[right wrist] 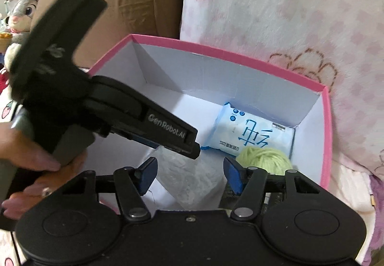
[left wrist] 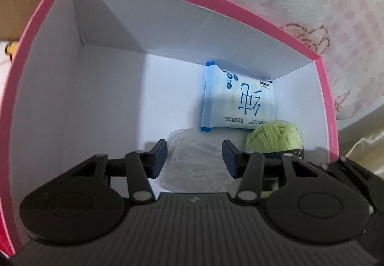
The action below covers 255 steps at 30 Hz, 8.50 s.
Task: Organize objects
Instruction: 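Lower the cotton-swab box into the pink box and open the right tool, then withdraw the right tool and move it to the white paper packet, then close the right tool on the white paper packet and lift it, then carry the white packet into the pink box with the right tool, then open the right tool to drop the packet into the box, then withdraw the right tool from the box toward the purple plush toy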
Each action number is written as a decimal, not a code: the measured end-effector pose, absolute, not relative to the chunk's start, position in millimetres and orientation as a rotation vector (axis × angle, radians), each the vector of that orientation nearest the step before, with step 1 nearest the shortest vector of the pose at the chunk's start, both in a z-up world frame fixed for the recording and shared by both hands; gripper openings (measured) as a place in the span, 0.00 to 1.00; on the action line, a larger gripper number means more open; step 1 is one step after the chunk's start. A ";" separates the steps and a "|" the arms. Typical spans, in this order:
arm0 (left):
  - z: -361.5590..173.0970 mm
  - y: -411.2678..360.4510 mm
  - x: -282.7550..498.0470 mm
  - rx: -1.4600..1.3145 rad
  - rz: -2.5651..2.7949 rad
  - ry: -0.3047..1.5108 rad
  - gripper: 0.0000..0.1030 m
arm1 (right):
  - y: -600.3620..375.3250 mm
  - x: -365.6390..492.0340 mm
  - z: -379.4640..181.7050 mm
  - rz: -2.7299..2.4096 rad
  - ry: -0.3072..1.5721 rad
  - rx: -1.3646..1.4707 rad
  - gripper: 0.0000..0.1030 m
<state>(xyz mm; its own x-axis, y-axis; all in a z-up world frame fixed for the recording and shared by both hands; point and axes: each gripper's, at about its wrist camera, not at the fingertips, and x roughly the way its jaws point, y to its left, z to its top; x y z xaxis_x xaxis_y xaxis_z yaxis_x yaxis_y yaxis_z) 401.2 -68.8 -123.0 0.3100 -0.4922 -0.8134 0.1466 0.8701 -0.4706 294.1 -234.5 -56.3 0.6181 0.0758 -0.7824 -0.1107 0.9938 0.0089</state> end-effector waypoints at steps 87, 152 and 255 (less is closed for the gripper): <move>-89.0 13.9 124.4 -0.153 -0.565 1.214 0.89 | -146.2 81.7 -106.1 0.356 0.908 0.079 0.83; -32.6 -5.4 91.9 -0.264 -0.584 0.921 0.34 | -140.8 60.6 -29.7 0.243 0.743 -0.077 0.48; 71.4 -12.2 228.9 0.039 -0.609 1.024 0.56 | -215.8 154.2 74.5 0.205 0.788 -0.013 0.60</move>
